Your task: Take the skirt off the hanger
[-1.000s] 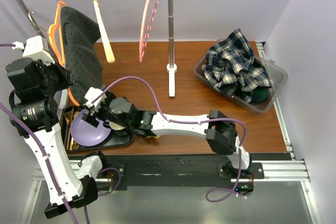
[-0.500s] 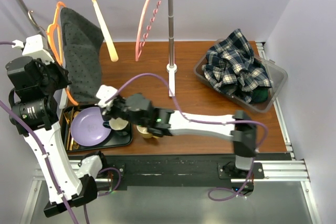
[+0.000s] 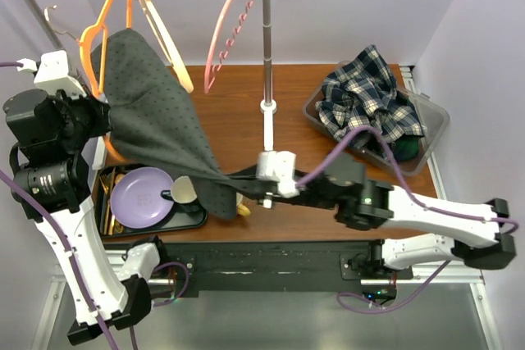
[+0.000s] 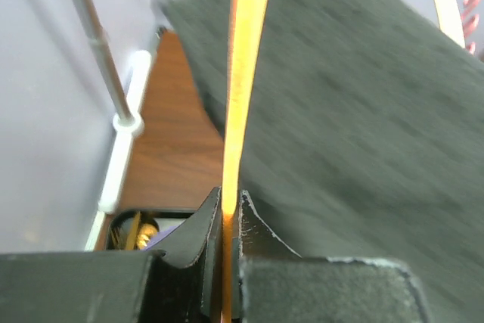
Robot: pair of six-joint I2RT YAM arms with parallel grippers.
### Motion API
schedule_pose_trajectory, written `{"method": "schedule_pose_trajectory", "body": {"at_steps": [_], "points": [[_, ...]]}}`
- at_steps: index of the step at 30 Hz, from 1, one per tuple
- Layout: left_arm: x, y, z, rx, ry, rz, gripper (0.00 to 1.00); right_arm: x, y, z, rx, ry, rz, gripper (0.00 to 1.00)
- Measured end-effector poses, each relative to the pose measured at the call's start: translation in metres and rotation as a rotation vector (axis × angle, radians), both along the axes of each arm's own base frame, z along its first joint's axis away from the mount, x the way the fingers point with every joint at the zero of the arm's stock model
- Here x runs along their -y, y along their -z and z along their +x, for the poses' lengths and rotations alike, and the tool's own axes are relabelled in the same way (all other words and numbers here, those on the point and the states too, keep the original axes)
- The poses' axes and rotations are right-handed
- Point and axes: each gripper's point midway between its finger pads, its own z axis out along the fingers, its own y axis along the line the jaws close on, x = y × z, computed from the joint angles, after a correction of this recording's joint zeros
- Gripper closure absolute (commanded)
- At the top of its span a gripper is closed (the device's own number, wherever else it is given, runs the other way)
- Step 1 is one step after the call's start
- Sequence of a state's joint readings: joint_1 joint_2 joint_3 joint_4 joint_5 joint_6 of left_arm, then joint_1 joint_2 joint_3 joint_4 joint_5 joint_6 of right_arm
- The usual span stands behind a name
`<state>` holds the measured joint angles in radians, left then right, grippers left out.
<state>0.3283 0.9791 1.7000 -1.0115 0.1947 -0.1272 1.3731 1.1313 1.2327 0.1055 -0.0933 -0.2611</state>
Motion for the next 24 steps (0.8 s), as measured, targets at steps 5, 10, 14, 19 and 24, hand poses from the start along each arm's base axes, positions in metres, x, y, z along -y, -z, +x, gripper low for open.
{"method": "schedule_pose_trajectory", "body": {"at_steps": [5,10,14,19,24], "points": [[-0.016,-0.017,0.007,0.046,-0.044,0.093,1.0,0.067,-0.077,-0.054,0.012,-0.22,0.224,1.0],[-0.035,-0.018,0.016,0.041,-0.11,0.132,1.0,0.14,-0.161,-0.103,0.077,-0.431,0.467,1.0],[-0.039,-0.018,0.022,0.041,-0.114,0.138,1.0,0.162,-0.182,-0.12,0.107,-0.51,0.518,1.0],[-0.041,-0.019,0.038,0.039,-0.093,0.141,1.0,0.165,-0.184,-0.11,0.113,-0.441,0.536,1.0],[-0.039,-0.016,0.072,0.013,-0.022,0.109,1.0,0.171,-0.175,-0.084,0.112,-0.28,0.55,1.0]]}}
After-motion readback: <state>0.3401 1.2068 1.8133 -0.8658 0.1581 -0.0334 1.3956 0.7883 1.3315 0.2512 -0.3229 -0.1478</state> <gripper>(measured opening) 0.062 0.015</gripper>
